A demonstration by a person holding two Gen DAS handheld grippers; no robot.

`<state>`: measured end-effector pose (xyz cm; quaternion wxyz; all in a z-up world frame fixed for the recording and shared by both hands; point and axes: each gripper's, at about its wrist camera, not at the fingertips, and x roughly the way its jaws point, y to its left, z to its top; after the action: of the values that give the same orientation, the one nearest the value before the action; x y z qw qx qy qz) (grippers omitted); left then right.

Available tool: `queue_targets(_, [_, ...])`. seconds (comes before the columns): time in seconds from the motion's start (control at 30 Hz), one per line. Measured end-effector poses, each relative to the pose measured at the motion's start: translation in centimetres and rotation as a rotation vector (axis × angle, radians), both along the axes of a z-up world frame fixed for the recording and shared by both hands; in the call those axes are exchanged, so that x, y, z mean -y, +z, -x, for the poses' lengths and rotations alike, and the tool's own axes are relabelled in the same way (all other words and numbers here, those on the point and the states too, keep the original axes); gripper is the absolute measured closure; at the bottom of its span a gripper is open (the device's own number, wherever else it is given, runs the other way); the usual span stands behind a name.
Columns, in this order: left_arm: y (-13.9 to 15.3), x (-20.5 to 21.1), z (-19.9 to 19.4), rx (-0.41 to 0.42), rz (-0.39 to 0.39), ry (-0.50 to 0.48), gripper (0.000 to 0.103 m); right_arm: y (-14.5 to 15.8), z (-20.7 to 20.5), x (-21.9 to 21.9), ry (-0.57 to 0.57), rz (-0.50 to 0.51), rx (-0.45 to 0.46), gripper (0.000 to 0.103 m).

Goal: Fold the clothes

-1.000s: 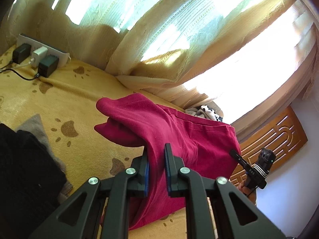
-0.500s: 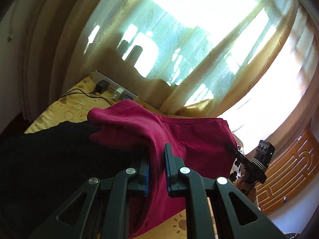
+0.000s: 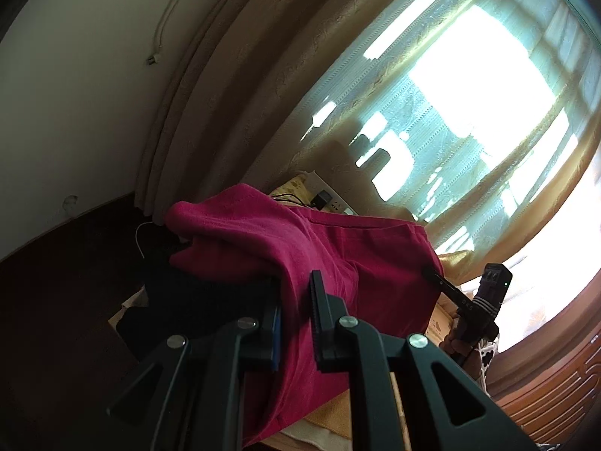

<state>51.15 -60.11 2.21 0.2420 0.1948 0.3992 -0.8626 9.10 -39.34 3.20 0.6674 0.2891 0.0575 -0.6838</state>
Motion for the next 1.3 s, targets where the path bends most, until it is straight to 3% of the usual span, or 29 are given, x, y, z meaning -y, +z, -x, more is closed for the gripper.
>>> queue_targets(0.23, [-6.1,2.7,-0.9,0.045,-0.108,0.073,0.088,-4.5,0.1,3.4,-0.007,-0.105,-0.008,0.086])
queue_targets(0.37, [-7.6,3.3,-0.6,0.105,-0.088,0.108,0.088,-5.9,1.0,4.0,-0.022,-0.131,-0.014,0.085])
queue_targets(0.6, [-10.0,3.0,1.4,0.297,-0.013,0.129,0.086,-8.1,1.4,5.1,-0.023,-0.167,-0.058,0.084])
queue_targets(0.67, [-10.6,3.0,1.7,0.325,-0.01,0.131,0.084,-8.8,1.5,5.3,-0.032,-0.184,-0.066,0.075])
queue_targets(0.73, [-11.0,2.9,1.9,0.342,-0.008,0.134,0.083,-9.3,1.6,5.4,-0.047,-0.199,-0.078,0.04])
queue_targets(0.8, [-11.0,2.9,1.9,0.34,-0.013,0.136,0.082,-9.5,1.9,5.4,-0.056,-0.209,-0.083,0.023])
queue_targets(1.0, [-10.1,3.4,-1.4,0.247,-0.069,0.227,0.066,-8.0,2.8,3.5,-0.114,-0.172,-0.086,0.023])
queue_targets(1.07, [-8.8,3.0,-2.3,0.254,-0.021,0.284,0.062,-6.7,3.0,2.5,-0.151,-0.138,-0.113,0.023])
queue_targets(1.13, [-7.5,2.2,-1.1,0.258,0.037,0.266,0.059,-5.1,2.7,1.5,-0.172,-0.084,-0.133,0.023])
queue_targets(1.23, [-5.5,1.0,0.7,0.265,0.126,0.238,0.054,-3.3,0.8,1.3,-0.123,-0.019,-0.145,0.023])
queue_targets(1.3, [-4.5,0.1,2.4,0.275,0.179,0.204,0.046,-3.2,-1.5,2.6,-0.062,-0.036,-0.197,0.023])
